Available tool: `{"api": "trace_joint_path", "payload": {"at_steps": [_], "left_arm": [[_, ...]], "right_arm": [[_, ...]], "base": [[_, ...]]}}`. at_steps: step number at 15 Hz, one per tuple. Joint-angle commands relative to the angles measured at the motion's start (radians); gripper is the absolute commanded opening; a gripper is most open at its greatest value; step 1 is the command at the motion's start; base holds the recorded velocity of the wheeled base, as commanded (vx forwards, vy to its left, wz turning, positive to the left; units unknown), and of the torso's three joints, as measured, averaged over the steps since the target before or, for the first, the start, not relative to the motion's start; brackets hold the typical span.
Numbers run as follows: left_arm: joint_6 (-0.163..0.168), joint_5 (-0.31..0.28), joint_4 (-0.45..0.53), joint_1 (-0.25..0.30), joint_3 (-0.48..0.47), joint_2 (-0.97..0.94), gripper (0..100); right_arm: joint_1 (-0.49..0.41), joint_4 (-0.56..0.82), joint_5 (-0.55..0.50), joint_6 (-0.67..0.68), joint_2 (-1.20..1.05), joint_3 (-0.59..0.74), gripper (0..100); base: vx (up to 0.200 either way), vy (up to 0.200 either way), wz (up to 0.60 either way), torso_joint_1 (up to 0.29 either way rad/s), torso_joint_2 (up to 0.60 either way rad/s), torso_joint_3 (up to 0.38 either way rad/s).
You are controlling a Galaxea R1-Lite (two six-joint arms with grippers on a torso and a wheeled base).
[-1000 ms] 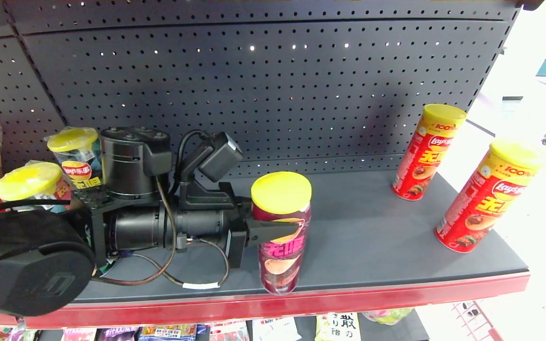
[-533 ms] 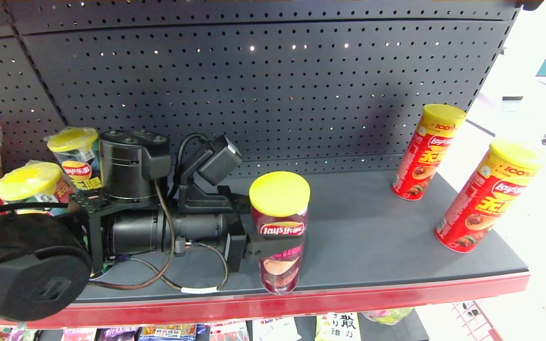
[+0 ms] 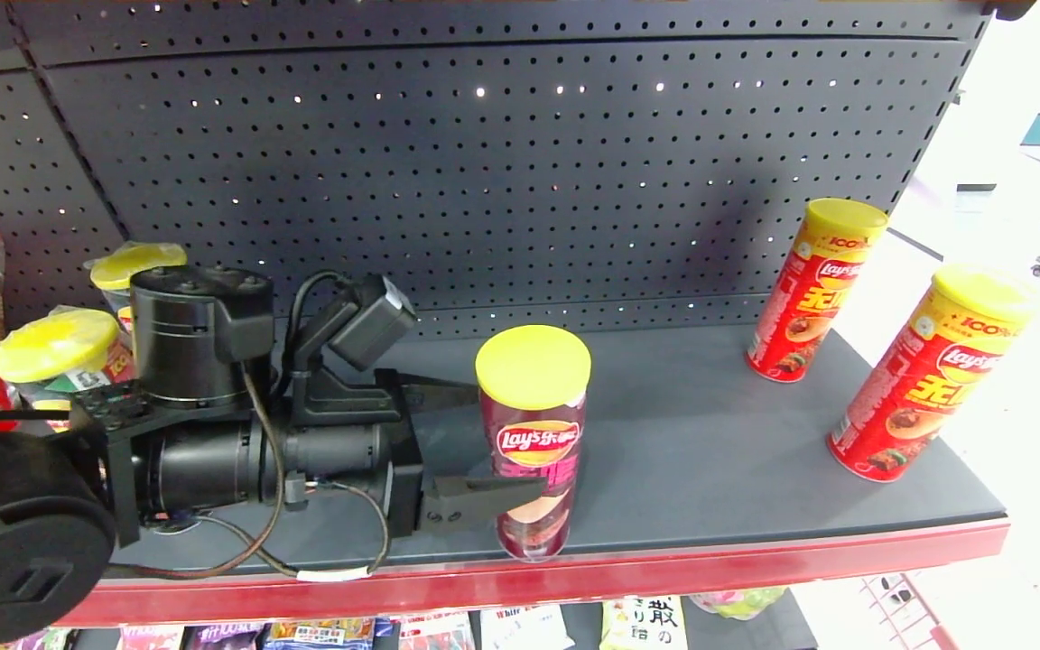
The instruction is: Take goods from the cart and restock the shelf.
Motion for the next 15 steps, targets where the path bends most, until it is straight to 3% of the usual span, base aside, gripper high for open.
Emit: {"api": "trace_joint_path", "payload": {"at_steps": [1, 3, 7, 9, 12, 15], "left_arm": [[0.0, -0.006, 0.002, 0.028, 0.047, -0.071, 100], [-0.001, -0.006, 0.002, 0.028, 0.07, -0.103, 100], [-0.003, 0.002, 0.002, 0.039, 0.215, -0.221, 100], [-0.001, 0.006, 0.002, 0.039, 0.263, -0.27, 100], [0.006, 0.143, 0.002, 0.034, 0.324, -0.345, 100], [0.005, 0.195, 0.003, 0.031, 0.341, -0.38, 100]], "right_arm": [[0.007, -0.002, 0.007, -0.001, 0.032, -0.013, 0], [0.008, -0.009, 0.01, -0.002, 0.103, -0.051, 0], [0.016, -0.006, 0.13, -0.004, 0.41, -0.294, 0], [0.03, -0.009, 0.165, -0.015, 0.506, -0.344, 0], [0.163, -0.011, 0.176, -0.026, 0.669, -0.464, 0], [0.218, -0.016, 0.174, -0.029, 0.839, -0.576, 0]], "base": [[0.0, 0.0, 0.0, 0.0, 0.0, 0.0], [0.0, 0.0, 0.0, 0.0, 0.0, 0.0], [0.0, 0.0, 0.0, 0.0, 0.0, 0.0], [0.0, 0.0, 0.0, 0.0, 0.0, 0.0], [0.0, 0.0, 0.0, 0.0, 0.0, 0.0], [0.0, 0.0, 0.0, 0.0, 0.0, 0.0]]}}
